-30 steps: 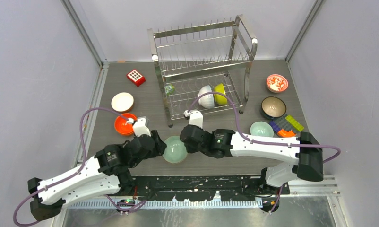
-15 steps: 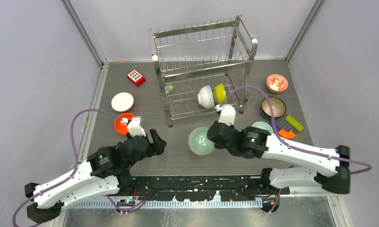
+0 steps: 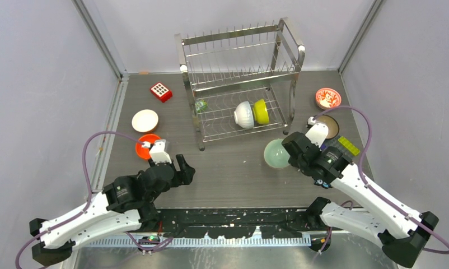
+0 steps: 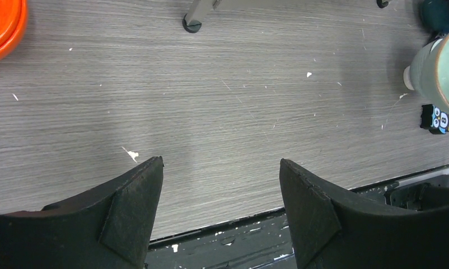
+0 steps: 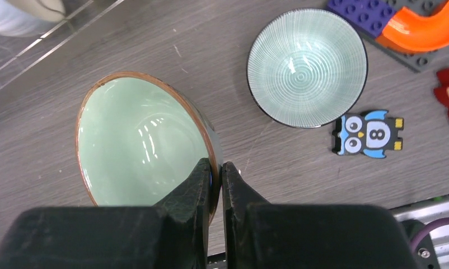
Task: Unload the bowls from the dish rack
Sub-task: Place the bowl at the center of the board, then pick up the bowl from the center of the board, then place the bowl with the bowl.
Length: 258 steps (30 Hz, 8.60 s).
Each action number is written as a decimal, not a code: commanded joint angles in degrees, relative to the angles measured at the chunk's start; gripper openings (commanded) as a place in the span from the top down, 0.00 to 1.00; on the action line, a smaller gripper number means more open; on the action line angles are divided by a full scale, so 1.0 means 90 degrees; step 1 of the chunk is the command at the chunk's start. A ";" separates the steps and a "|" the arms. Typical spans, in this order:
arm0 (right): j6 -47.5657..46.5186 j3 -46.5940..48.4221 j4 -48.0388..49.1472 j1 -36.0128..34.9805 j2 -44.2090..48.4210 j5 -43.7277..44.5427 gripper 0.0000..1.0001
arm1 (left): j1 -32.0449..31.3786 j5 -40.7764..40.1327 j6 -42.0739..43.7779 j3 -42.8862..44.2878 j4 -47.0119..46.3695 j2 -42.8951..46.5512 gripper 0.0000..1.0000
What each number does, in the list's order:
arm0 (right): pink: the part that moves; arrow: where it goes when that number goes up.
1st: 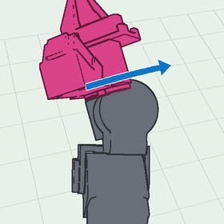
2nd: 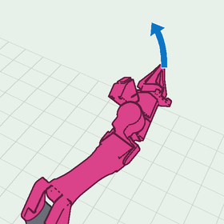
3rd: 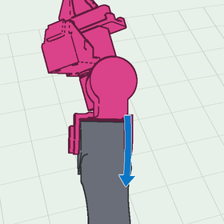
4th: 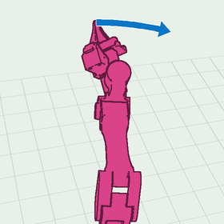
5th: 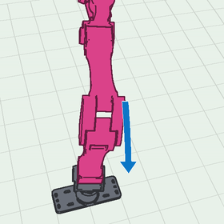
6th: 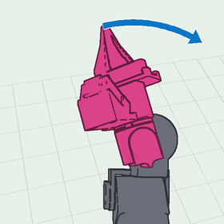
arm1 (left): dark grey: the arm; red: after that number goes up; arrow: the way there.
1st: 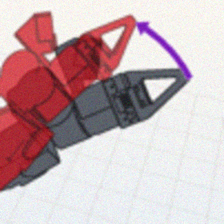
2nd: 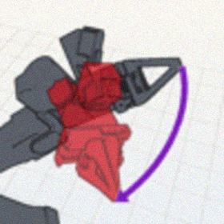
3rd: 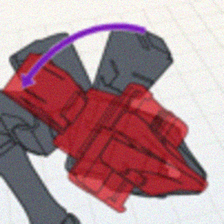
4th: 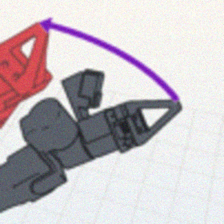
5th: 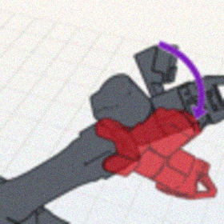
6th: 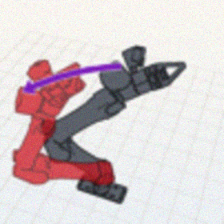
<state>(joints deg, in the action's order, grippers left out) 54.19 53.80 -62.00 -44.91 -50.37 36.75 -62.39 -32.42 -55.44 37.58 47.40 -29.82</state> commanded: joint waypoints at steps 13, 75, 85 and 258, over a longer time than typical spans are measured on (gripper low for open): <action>0.1705 -0.1971 0.1615 0.0906 0.1063 -0.0870 0.99 | -0.0001 0.0148 0.0020 -0.0395 -0.0594 -0.0001 0.23; 0.0811 -0.2596 0.2679 0.1321 0.0984 -0.1213 0.43 | -0.0001 0.0087 0.0014 -0.0291 -0.0396 -0.0486 0.22; -0.2130 -0.0239 0.2233 0.1258 0.1018 -0.1889 0.40 | 0.0000 -0.0895 0.0697 0.0499 0.0143 -0.0699 0.21; -0.1235 -0.1525 0.2796 0.2524 -0.1141 -0.2792 0.99 | -0.0016 -0.0419 0.1892 0.0121 -0.0881 -0.0496 0.20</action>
<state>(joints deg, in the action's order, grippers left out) 43.27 41.19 -41.85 -21.52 -61.78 9.69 -62.39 -34.50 -37.52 38.17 40.99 -33.74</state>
